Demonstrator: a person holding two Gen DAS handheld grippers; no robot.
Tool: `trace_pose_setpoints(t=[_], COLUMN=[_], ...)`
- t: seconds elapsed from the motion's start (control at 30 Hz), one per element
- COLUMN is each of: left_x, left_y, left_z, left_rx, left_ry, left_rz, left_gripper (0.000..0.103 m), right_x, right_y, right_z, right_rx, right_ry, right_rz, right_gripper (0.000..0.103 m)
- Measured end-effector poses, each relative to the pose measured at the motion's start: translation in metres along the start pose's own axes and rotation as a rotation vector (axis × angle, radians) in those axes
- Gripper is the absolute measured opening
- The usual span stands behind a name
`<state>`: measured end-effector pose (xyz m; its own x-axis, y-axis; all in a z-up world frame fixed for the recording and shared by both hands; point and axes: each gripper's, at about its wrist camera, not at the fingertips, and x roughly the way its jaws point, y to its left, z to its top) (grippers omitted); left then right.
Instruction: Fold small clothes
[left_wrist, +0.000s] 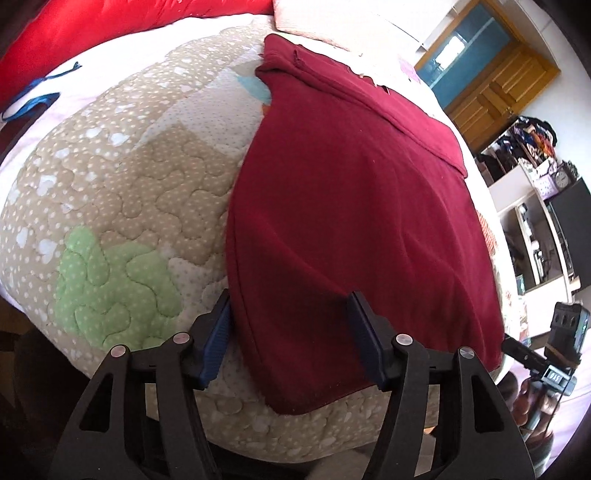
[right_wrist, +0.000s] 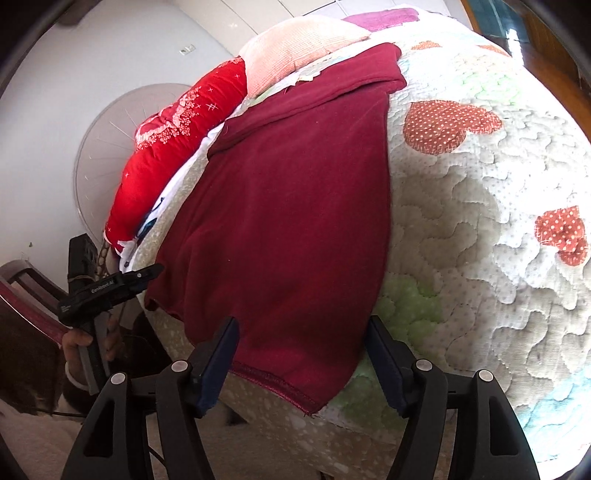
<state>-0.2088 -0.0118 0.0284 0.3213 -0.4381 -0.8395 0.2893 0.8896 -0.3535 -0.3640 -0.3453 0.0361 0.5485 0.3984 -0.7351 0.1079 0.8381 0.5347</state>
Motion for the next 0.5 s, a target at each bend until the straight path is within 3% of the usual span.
trace_pose_setpoints(t=[0.23,0.4,0.43,0.47,0.5], left_x=[-0.0002,-0.0014,-0.0015,-0.0017,-0.0014], left_y=[0.0065,0.0057,0.0068,0.0083,0.01], left_z=[0.0031,-0.0007,-0.0013,-0.002,-0.0025], left_rx=[-0.038,-0.012,-0.013,-0.014,-0.013], left_ry=[0.018,0.001,-0.002,-0.003,0.003], left_rz=[-0.038,-0.04,-0.042,-0.044,-0.05], left_gripper=[0.06,0.06,0.054,0.038,0.03], right_x=[0.0029,0.0036,0.0027,0.0023,0.0023], right_y=[0.0014,-0.0027,-0.004,-0.0052,-0.0063], right_z=[0.0007,0.0002,-0.0001,-0.0014,-0.0018], right_rx=[0.015,0.043,0.045,0.049,0.052], right_ry=[0.006,-0.024,-0.034,-0.053,-0.064], right_rz=[0.031,0.077,0.079,0.071,0.059], right_gripper=[0.068,0.067,0.064,0.06,0.047])
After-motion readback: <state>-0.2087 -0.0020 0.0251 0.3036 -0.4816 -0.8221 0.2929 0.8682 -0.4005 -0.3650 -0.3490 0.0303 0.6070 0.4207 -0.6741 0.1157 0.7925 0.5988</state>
